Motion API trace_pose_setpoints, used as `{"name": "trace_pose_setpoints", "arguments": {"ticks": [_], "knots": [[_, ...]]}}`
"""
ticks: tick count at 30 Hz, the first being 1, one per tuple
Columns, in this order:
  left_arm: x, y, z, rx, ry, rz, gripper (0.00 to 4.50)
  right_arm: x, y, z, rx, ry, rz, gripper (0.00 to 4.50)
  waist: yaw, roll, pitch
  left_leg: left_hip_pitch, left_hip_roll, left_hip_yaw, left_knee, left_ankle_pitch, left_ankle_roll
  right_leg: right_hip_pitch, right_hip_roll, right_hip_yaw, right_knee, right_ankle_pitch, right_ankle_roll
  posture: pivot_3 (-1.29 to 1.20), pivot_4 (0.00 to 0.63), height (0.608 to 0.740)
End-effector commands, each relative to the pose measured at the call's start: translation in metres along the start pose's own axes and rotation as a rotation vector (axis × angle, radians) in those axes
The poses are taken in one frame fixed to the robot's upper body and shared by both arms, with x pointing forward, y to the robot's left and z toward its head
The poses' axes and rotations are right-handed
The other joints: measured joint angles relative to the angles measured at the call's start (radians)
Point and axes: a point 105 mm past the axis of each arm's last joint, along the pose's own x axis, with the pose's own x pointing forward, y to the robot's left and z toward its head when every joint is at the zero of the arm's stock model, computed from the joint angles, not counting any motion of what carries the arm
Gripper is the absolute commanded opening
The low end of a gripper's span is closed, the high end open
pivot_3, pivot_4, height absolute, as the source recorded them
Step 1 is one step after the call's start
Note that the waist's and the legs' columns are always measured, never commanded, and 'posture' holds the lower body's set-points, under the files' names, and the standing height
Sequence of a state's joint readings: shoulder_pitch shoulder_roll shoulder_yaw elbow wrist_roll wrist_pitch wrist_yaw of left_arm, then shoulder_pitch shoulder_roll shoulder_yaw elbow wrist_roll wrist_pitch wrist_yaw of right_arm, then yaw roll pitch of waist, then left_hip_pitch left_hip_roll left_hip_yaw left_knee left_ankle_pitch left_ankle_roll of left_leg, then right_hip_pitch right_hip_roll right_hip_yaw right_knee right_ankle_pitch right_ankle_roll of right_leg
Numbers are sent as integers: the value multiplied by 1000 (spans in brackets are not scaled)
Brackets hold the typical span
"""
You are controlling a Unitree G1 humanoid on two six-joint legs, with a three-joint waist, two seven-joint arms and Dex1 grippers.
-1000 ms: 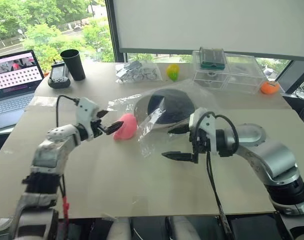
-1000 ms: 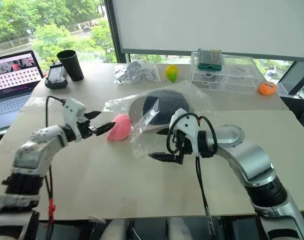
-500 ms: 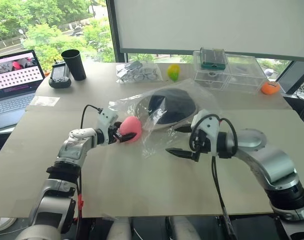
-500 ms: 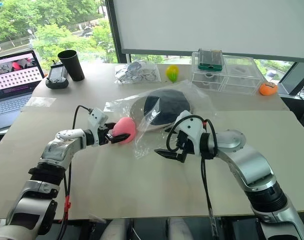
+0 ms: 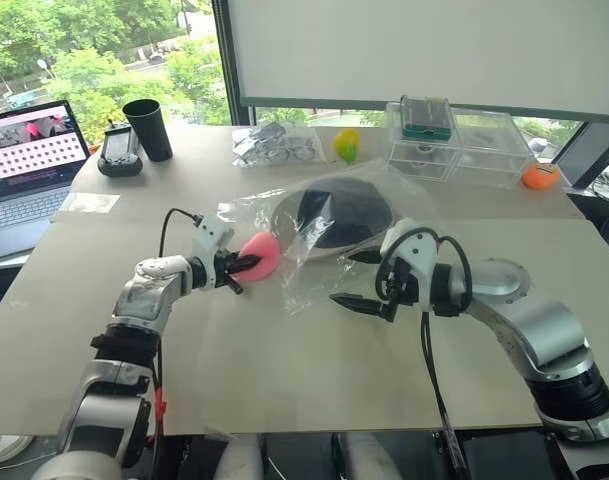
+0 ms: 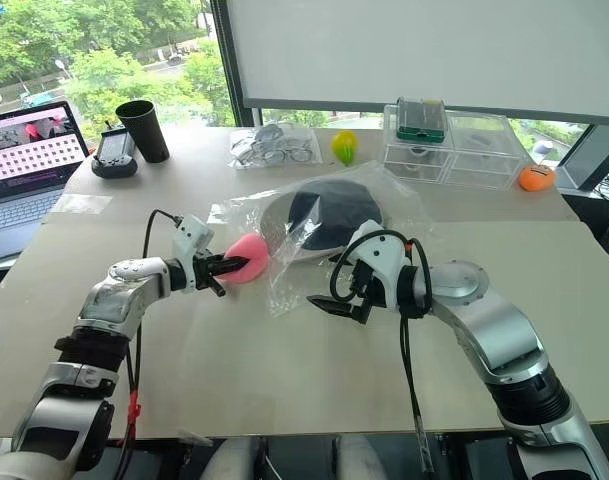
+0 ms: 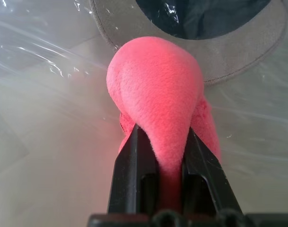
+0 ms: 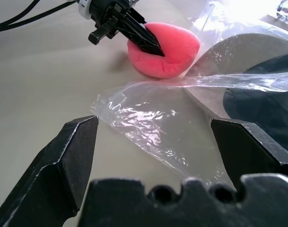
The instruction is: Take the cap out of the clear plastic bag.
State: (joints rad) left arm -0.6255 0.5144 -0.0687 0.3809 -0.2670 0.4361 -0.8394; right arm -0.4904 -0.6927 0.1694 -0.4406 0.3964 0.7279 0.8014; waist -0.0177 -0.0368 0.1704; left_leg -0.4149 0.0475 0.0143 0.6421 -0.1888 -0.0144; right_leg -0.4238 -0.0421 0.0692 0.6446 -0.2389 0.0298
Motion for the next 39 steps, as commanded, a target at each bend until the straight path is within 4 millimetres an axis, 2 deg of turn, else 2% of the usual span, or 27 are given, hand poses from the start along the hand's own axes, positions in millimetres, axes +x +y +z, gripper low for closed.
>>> {"name": "trace_pose_setpoints", "arguments": {"ticks": [1, 6, 13, 16, 17, 18, 19, 20, 21, 25, 28, 36, 39], "knots": [[0, -8, -14, -20, 43, -20, 39, -2, -3, 9, -40, -36, -24, 4500, 0, 0, 0, 0, 0, 0, 0, 0, 0, 0, 0, 0, 0, 0, 0, 0, 150, 740], [-16, -5, 6, -67, -54, -4, 39, 0, -4, 6, -42, -25, -26, 4500, -1, 0, 0, 0, 0, 0, 0, 0, 0, 0, 0, 0, 0, 0, 0, 0, 150, 740], [-52, 38, 44, -192, -221, 162, 39, 3, -4, 5, -41, -27, -23, 4500, -2, 0, 0, -1, 0, -1, 0, 0, 0, -1, 0, 0, 1, -1, 1, 0, 150, 740], [-66, 79, 59, -210, -262, 357, 39, 4, -7, 4, -48, -28, -33, 4500, 1, 0, 0, -1, 0, -1, 1, 0, 0, -1, 0, 0, 1, -1, 2, 0, 150, 740], [-73, 109, 66, -179, -277, 567, 490, 5, -10, 3, -57, -26, -51, 4500, 2, 0, 0, 0, 0, -1, 1, 0, 0, -1, 0, -1, 1, -1, 2, 0, 150, 740], [-80, 126, 70, -154, -287, 705, 952, 5, -12, 2, -65, -25, -64, 4500, 5, -1, 0, 0, 0, -1, 1, 0, 0, 0, 0, -1, 1, -1, 2, 0, 150, 740], [-96, 149, 74, -206, -321, 908, 1082, 5, -14, 1, -68, -22, -76, 4500, 7, -1, 1, 0, 0, -2, 2, 0, 0, 0, 0, -1, 1, -1, 2, 0, 150, 740], [-105, 158, 81, -289, -419, 966, 1508, 6, -14, 1, -70, -21, -79, 4500, 7, -2, 1, -1, 0, -2, 2, 0, 0, 0, 0, -2, 0, 0, 3, 0, 150, 740], [-103, 157, 85, -276, -442, 964, 1862, 6, -14, 1, -69, -22, -80, 4500, 7, -3, 2, -1, 0, -2, 2, 0, 0, 0, 0, -2, 0, 0, 3, 0, 150, 740], [-84, 145, 92, -138, -449, 898, 1862, 5, -13, 0, -62, -23, -84, 4500, 4, -3, 2, -4, -2, -1, 1, 0, 0, -1, -2, -1, -3, 5, -1, 0, 150, 740], [-77, 140, 85, -113, -425, 861, 1862, 5, -12, -2, -58, -21, -84, 4500, 6, -3, 2, -7, -2, -2, 1, 0, 0, -4, -2, -2, -3, 6, -2, 0, 150, 740], [-82, 143, 85, -133, -442, 878, 1862, 6, -13, -3, -50, -21, -89, 4500, 1, -5, 3, -7, -2, -2, 2, 0, -1, -4, -2, -2, -2, 6, -2, 0, 150, 740], [-90, 156, 75, -171, -392, 973, 1862, 7, -13, -3, -46, -23, -93, 4500, 3, -5, 3, -7, -2, -2, 2, 0, -1, -4, -2, -2, -1, 6, -2, 0, 150, 740]]}}
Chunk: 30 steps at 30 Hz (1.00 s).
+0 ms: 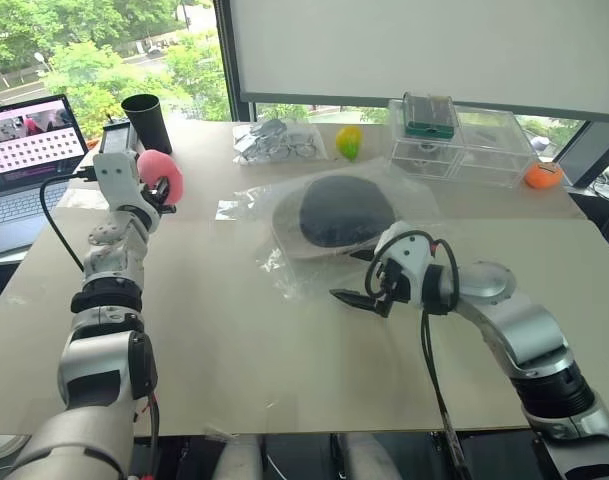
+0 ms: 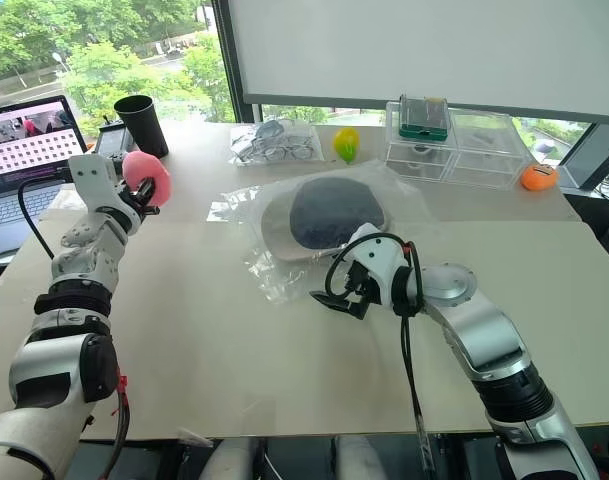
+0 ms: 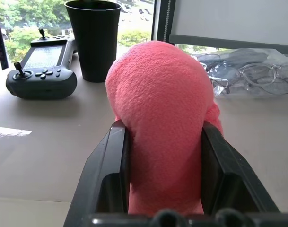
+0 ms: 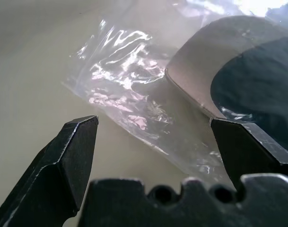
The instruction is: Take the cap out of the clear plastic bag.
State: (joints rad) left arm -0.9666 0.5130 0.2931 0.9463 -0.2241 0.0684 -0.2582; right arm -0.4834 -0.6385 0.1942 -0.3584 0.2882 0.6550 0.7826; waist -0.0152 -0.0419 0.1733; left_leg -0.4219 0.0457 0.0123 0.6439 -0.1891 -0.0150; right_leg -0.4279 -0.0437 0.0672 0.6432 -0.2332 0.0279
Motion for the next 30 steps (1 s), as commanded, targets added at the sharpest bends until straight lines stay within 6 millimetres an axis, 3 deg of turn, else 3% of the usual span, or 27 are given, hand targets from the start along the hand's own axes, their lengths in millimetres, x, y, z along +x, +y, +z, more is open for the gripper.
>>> {"name": "trace_pose_setpoints", "arguments": {"ticks": [1, 4, 6, 13, 22, 25, 28, 30], "knots": [[4, 24, 17, 25, -17, 135, 1862, -1, -4, 11, -28, -43, -29, 4500, 0, 0, 0, 0, 0, 0, 0, 0, 0, 0, 0, 0, 0, 0, 0, 0, 150, 740], [5, 34, 13, 42, 6, 202, 1862, 0, -4, 8, -28, -36, -32, 4500, -2, 0, 0, 0, 0, 0, 0, 0, 0, 0, 0, 0, 0, 0, 0, 0, 150, 740], [4, 40, 14, 63, 8, 245, 2120, 0, -4, 7, -28, -31, -35, 4500, 0, 0, 0, 0, 0, 0, 0, 0, 0, 0, 0, 0, 0, 0, 0, 0, 150, 740], [3, 43, 14, 75, 3, 289, 4477, -2, -5, 6, -24, -26, -50, 4500, 1, 0, 0, 0, 0, 0, 0, 0, 0, 0, 0, -1, 0, 0, 0, 0, 150, 740], [3, 44, 15, 96, 4, 304, 4477, -3, -5, 3, -24, -16, -59, 4500, -1, 0, 0, 0, 0, 0, 0, 0, 0, 0, 0, -1, 1, 0, 0, 0, 150, 740], [4, 41, 24, 111, -38, 286, 4477, -3, -5, 3, -25, -14, -60, 4500, 0, 0, 0, 0, 0, 0, 0, 0, 0, 0, 0, -1, 1, 0, 0, 0, 150, 740], [10, 13, 43, 89, -155, 119, 4477, -4, -5, 2, -26, -9, -61, 4500, 1, 0, 0, 0, 0, 0, 0, 0, 0, 0, 0, -1, 1, 0, 0, 0, 150, 740], [10, -14, 45, 98, -199, -63, 4477, -6, -5, 1, -25, -5, -62, 4500, 5, 0, 0, 0, 0, 0, 0, 0, 0, 0, 0, -1, 1, 0, 0, 0, 150, 740]]}}
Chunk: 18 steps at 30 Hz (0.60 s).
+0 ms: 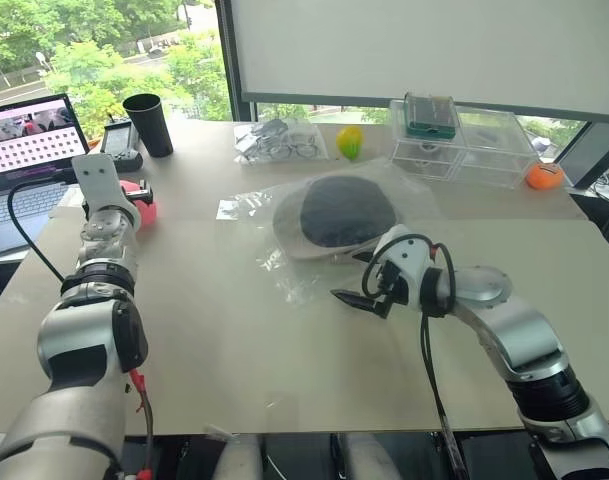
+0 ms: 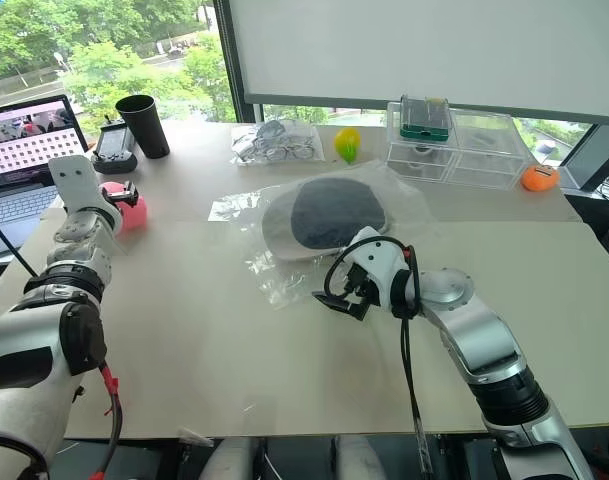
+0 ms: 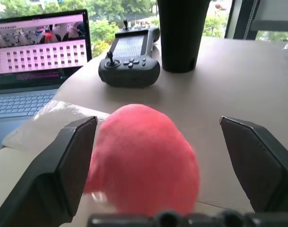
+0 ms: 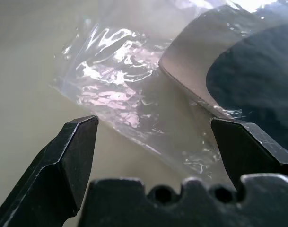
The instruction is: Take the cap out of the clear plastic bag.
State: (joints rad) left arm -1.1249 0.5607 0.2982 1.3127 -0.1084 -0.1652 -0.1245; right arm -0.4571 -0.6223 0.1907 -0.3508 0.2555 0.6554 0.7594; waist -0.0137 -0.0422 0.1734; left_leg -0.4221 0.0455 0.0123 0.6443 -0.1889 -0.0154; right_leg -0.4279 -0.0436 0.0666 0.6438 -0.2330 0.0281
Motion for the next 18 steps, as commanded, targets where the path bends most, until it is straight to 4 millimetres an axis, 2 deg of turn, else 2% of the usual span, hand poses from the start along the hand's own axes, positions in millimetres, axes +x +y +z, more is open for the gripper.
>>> {"name": "trace_pose_setpoints", "arguments": {"ticks": [1, 4, 7, 8, 10, 11, 12, 14, 18], "knots": [[-5, -47, 43, -1, -206, -307, 4477, -7, -3, 10, -41, -27, -24, 4500, 7, 0, 0, 0, 0, 0, 0, 0, -1, 0, 0, -1, 0, 0, 0, 0, 150, 740], [-28, -71, 39, -32, -229, -542, 4477, -9, -3, 10, -37, -23, -25, 4500, 1, 0, 0, 0, 0, 0, 0, 0, -1, 1, 0, 0, 0, 0, 0, 0, 150, 740], [-71, -86, 27, -23, -168, -776, 4477, -10, -5, 10, -29, -20, -27, 4500, -24, 0, 0, 1, 1, 1, -1, 0, -1, 0, 0, 2, 2, 0, 0, 0, 150, 740], [-89, -88, 21, -11, -127, -852, 4477, -12, -6, 11, -26, -22, -31, 4500, -34, 0, 0, 1, 1, 1, -1, 0, -1, 0, 0, 2, 2, 0, 0, 0, 150, 740], [-137, -88, 7, 17, -1, -1052, 4477, -18, -8, 19, -9, -46, -38, 4500, -44, 0, 0, 1, 2, 1, -1, 0, -1, -1, 1, 2, 3, 0, -1, 0, 150, 740], [-163, -82, 0, 29, 79, -1149, 4477, -21, -6, 24, 4, -63, -34, 4500, -55, -1, 1, 1, 3, 0, -1, 0, -1, -2, 2, 2, 4, 0, -1, 0, 150, 740], [-180, -78, -4, 34, 138, -1198, 4477, -24, -4, 27, 11, -74, -27, 4500, -59, 0, 1, 0, 4, 0, -1, 0, -1, -3, 3, 3, 5, 1, -2, 0, 150, 740], [-198, -63, -7, 46, 221, -1217, 4477, -28, 3, 32, 18, -91, -12, 4500, -56, 0, 1, 1, 4, 0, -1, 1, -1, -4, 3, 2, 6, 0, -3, 0, 150, 740], [-206, -47, 2, 59, 232, -1152, 4477, -30, 14, 34, 25, -89, -2, 4500, -31, 0, 1, 12, 4, 0, -1, 1, 0, 6, 2, 1, 4, -6, 0, 0, 150, 740]]}}
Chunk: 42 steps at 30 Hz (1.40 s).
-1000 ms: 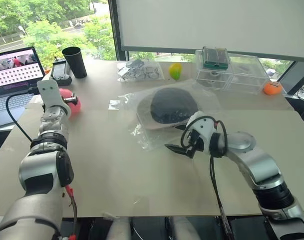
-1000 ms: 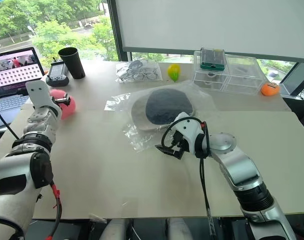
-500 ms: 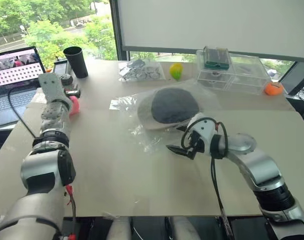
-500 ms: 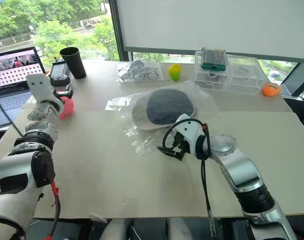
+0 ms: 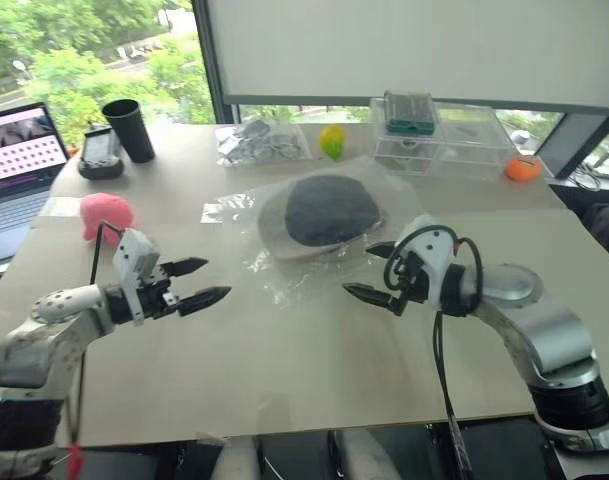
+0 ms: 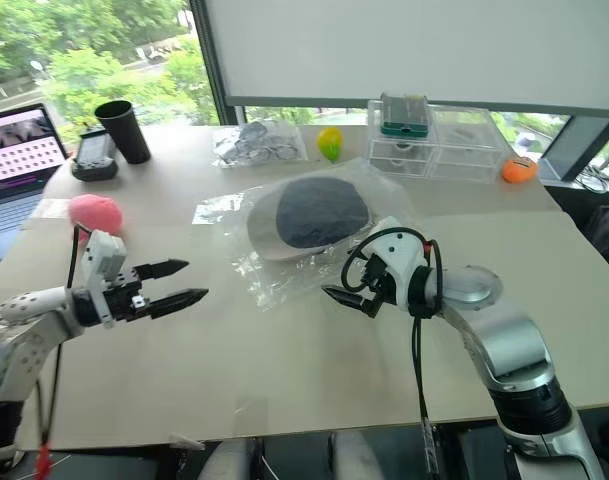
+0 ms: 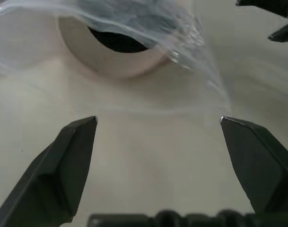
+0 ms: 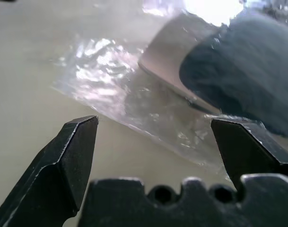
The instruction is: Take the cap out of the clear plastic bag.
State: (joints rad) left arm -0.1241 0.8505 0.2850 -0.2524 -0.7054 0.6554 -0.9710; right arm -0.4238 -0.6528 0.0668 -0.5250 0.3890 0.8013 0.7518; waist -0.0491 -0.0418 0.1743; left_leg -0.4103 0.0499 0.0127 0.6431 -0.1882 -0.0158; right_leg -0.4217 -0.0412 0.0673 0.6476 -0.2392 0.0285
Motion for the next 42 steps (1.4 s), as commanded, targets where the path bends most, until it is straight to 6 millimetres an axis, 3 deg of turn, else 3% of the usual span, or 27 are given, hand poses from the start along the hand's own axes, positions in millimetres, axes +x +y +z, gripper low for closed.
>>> {"name": "trace_pose_setpoints", "arguments": {"ticks": [1, 4, 7, 13, 19, 23, 25, 28, 30, 34, 42], "knots": [[-16, -3, 20, 42, -41, 56, 4477, -3, 11, 11, -15, -25, -9, 4500, 8, 0, 0, 1, 0, 0, 0, 0, 0, 0, 0, 0, 0, 0, -1, 0, 150, 740], [-19, -1, 26, 28, -92, 108, 4477, 3, 15, 15, -11, -43, -47, 4500, 11, 0, 0, 1, 0, 1, 0, 0, 0, 1, -1, 0, 0, -1, -1, 0, 150, 740], [-20, 0, 20, 18, -91, 151, 4477, 12, 15, 17, 13, -69, -101, 4500, 9, 0, 0, 0, 0, 1, 0, 0, 0, -1, -1, 1, 0, -1, 0, 0, 150, 740], [-25, 6, 6, -11, -78, 216, 4477, 6, -9, -5, 85, -29, -273, 4500, 10, -1, 0, -5, 0, 1, -1, 0, 0, -4, -1, 1, 0, 2, -6, 0, 150, 740], [-23, 9, 5, -21, -81, 227, 4477, 17, 30, 2, -87, -22, -66, 4500, 8, -1, 0, -4, -1, 2, -1, 0, 0, -3, -1, 1, 0, -1, 0, 0, 150, 740], [-21, 9, 7, -17, -84, 222, 4477, 36, 34, 0, -358, 10, -67, 4500, 0, -1, 0, -3, 0, 2, -1, 0, 0, -4, 0, 1, 0, -2, 0, 0, 150, 740], [-21, 10, 9, -13, -90, 226, 4477, 48, 30, -4, -572, 28, -114, 4500, 3, -1, 0, -3, 0, 2, -1, 0, 0, -4, -1, 1, 0, -2, 0, 0, 150, 740], [-20, 10, 10, -9, -91, 226, 4477, 59, 29, -1, -721, -9, -168, 4500, 6, -1, 0, -3, 0, 2, -1, 0, 0, -4, -1, 1, 0, -2, 0, 0, 150, 740], [-19, 10, 10, -7, -90, 223, 4477, 66, 30, 1, -778, -43, -200, 4500, 7, -1, 0, -4, 0, 2, -1, 0, 0, -4, -1, 1, 0, -2, -1, 0, 150, 740], [-18, 9, 12, -1, -86, 218, 4477, 84, 39, -13, -883, -55, -190, 4500, 6, -1, 0, -4, 0, 2, -1, 0, 0, -4, -1, 1, 0, 1, -5, 0, 150, 740], [-21, 12, 16, 7, -89, 233, 4477, 93, 29, -20, -927, -67, -241, 4500, 5, -1, 0, -4, 0, 2, -1, 0, 0, -4, -1, 1, 0, 2, -6, 0, 150, 740]]}}
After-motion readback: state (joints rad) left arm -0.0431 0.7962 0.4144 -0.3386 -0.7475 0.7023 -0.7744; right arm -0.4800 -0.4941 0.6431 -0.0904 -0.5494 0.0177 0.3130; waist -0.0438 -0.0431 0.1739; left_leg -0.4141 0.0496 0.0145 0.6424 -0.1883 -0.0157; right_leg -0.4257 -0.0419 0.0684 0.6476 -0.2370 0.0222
